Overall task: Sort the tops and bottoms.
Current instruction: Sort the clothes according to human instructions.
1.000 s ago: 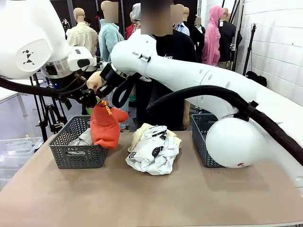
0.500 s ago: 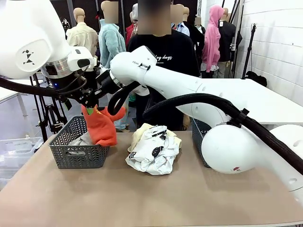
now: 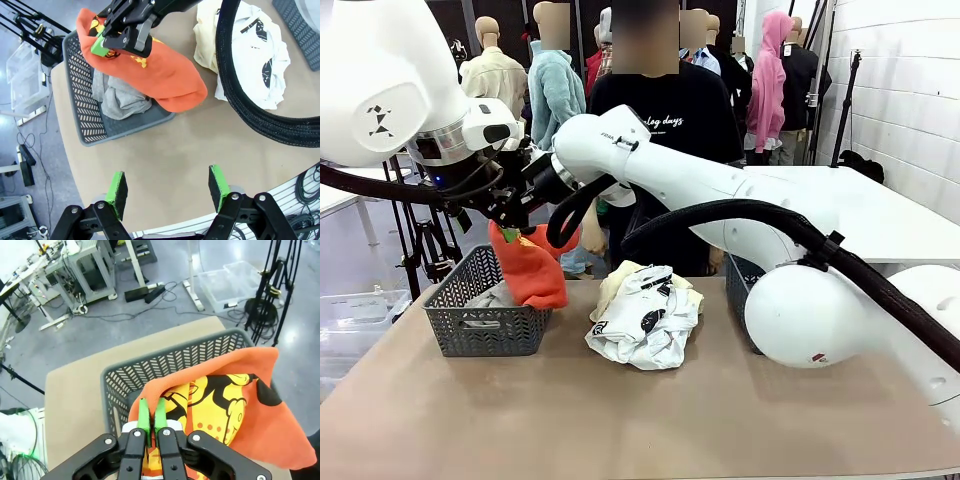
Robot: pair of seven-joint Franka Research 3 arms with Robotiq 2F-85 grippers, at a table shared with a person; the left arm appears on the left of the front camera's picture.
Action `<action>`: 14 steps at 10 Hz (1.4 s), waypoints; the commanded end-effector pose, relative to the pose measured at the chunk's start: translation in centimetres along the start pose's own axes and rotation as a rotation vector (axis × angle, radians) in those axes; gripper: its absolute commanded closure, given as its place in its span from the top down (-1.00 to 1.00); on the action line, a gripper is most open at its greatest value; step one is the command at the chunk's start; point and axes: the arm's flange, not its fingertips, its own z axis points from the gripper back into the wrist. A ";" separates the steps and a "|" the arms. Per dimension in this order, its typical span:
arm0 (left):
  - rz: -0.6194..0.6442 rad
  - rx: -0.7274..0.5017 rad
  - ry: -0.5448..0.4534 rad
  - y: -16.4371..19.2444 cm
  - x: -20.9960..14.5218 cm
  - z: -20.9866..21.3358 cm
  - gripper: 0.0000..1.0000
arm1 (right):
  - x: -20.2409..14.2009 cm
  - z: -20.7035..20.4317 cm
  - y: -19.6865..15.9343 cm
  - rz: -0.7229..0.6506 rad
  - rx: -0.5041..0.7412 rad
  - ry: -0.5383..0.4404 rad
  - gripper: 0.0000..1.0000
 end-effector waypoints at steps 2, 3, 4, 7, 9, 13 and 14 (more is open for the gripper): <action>0.006 0.018 -0.012 0.1 -0.2 -0.1 0.70 | 0.0 0.0 0.0 0.000 0.000 0.000 -1.00; 0.006 0.018 -0.012 0.1 -0.2 -0.1 0.70 | 0.0 -3.6 -2.6 0.045 0.042 -0.016 -1.00; 0.006 0.018 -0.012 0.1 -0.2 -0.1 0.70 | 0.9 -6.9 -4.4 0.076 0.095 -0.027 -1.00; 0.006 0.018 -0.012 0.1 -0.2 -0.1 0.70 | 4.1 -13.9 -7.0 0.139 0.152 0.022 -1.00; 0.006 0.018 -0.012 0.1 -0.2 -0.1 0.70 | 4.8 -15.1 -8.2 0.135 0.097 0.045 -1.00; 0.006 0.018 -0.012 0.1 -0.2 -0.1 0.70 | 5.4 -14.7 -7.6 0.175 0.046 0.024 0.07; 0.006 0.018 -0.012 0.1 -0.2 -0.1 0.70 | 5.8 -14.1 -7.1 0.193 0.060 -0.018 0.46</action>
